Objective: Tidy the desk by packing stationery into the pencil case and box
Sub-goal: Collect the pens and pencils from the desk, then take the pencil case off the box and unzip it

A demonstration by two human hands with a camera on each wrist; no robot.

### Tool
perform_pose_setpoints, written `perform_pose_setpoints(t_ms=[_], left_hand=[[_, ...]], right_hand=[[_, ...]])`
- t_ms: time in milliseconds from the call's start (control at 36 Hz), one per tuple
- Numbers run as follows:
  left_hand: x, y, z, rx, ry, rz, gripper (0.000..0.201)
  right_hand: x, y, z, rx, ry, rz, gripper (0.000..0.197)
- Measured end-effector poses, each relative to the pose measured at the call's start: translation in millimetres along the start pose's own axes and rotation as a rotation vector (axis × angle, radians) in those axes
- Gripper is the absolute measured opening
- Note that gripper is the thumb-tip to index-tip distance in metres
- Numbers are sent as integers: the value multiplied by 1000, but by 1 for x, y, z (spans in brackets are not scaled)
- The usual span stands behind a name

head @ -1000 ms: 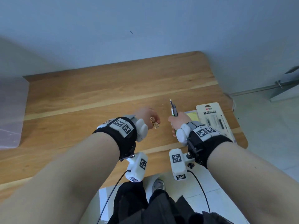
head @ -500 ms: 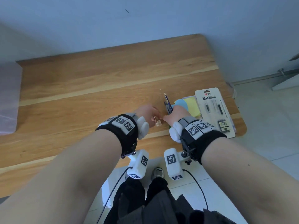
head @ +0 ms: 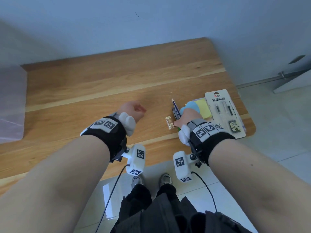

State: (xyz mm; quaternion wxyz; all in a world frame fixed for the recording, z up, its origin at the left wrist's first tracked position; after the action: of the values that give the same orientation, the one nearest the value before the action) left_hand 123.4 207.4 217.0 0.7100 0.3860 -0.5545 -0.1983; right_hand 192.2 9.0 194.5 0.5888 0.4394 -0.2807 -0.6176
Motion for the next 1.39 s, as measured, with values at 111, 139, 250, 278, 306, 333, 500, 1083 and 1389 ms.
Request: perform_pose_setpoints(t_ms=[111,139,250,278,306,333,500,1083,1389], left_hand=[[2,4,-4,-36,-12,30,22],[4,5,-5,-44,-12,36,23],[4,9,-8,-68,19,95,26],[3,10,-8,-65,28,105,28],[3,11,-8,-59,38,114,29],[3,11,-8,-55,44,123,29],[11,10,-8,-77,66,191,23],[94,26,11,104,-256,56,18],[104,13,14,203,-211,26,26]], right_hand=[[-1,4,2,38,9,5,35],[-2,8,1,47,-8,35,34],[-11,22,3,121,22,93,32],[-12,25,4,142,23,98,32],[-11,26,3,172,29,98,32],[-11,28,4,209,40,84,32],[-16,43,13,353,118,-95,31],[9,75,48,482,249,-614,29],[41,69,56,482,197,-727,42]])
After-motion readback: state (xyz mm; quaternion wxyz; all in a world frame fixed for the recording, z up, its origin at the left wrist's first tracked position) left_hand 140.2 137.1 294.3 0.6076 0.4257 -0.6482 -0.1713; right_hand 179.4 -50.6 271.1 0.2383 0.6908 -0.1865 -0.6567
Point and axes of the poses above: each hand's wrist, its own z-axis away from the middle knuckle, its own y-axis out of the back of the hand, x = y × z, the point moved 3 cm from there along -z, towards the middle knuckle, and after that the axes turned 5 degrees about y, right-handed, at the moved point
